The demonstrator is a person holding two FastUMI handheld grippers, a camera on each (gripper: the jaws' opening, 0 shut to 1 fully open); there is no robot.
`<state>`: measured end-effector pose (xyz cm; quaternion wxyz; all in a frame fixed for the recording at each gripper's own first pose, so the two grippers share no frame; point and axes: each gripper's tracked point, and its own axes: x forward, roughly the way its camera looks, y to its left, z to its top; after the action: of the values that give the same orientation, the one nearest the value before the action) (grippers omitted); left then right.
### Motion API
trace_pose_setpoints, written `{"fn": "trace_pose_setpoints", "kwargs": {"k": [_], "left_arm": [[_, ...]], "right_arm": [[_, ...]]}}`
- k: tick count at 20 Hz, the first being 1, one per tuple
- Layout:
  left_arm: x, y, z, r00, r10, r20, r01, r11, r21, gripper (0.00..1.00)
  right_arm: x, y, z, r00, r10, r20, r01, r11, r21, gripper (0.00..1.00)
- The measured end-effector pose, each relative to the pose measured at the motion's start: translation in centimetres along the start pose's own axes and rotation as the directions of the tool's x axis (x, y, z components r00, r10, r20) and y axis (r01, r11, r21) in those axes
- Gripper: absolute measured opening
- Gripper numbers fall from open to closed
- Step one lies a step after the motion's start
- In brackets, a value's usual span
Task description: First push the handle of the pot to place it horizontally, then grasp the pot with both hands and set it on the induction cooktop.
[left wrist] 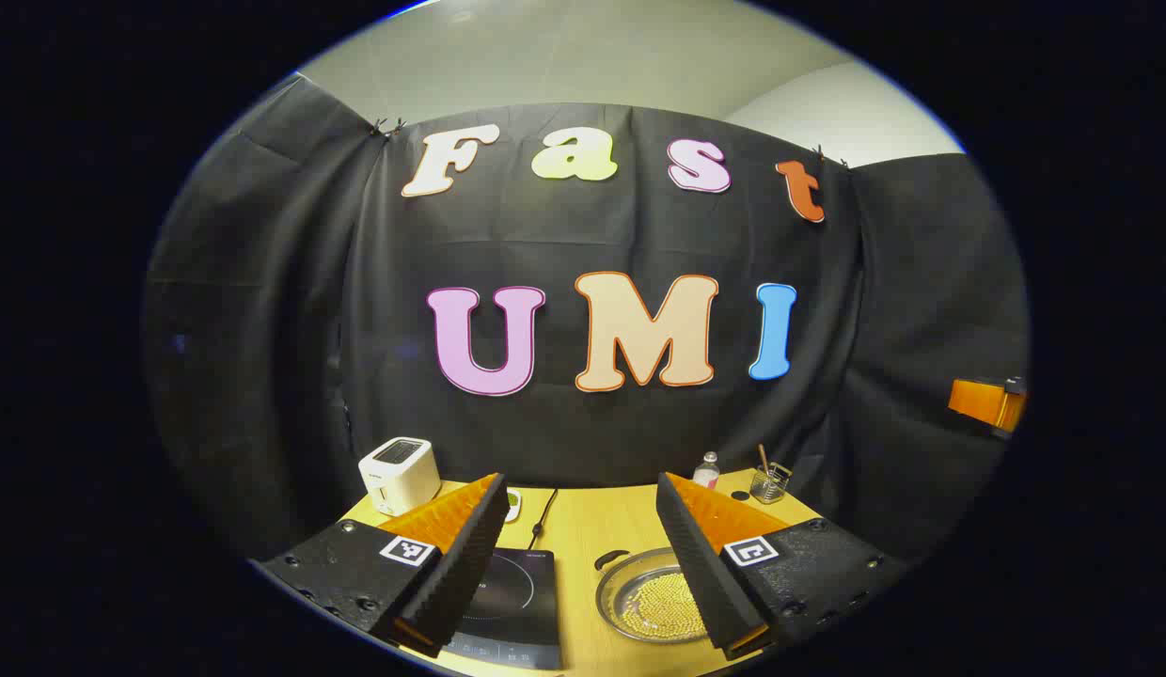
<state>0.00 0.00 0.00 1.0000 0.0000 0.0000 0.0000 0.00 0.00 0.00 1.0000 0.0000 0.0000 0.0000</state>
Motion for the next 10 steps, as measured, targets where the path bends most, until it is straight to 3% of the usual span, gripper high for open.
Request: {"fn": "trace_pose_setpoints", "kwargs": {"k": [10], "left_arm": [[-0.14,0.6,-0.58,1.0,0.014,-0.011,-0.014,1.0,0.014,0.96]], "right_arm": [[0.3,0.5,0.49,1.0,0.004,0.028,-0.004,1.0,0.016,0.93]]}}
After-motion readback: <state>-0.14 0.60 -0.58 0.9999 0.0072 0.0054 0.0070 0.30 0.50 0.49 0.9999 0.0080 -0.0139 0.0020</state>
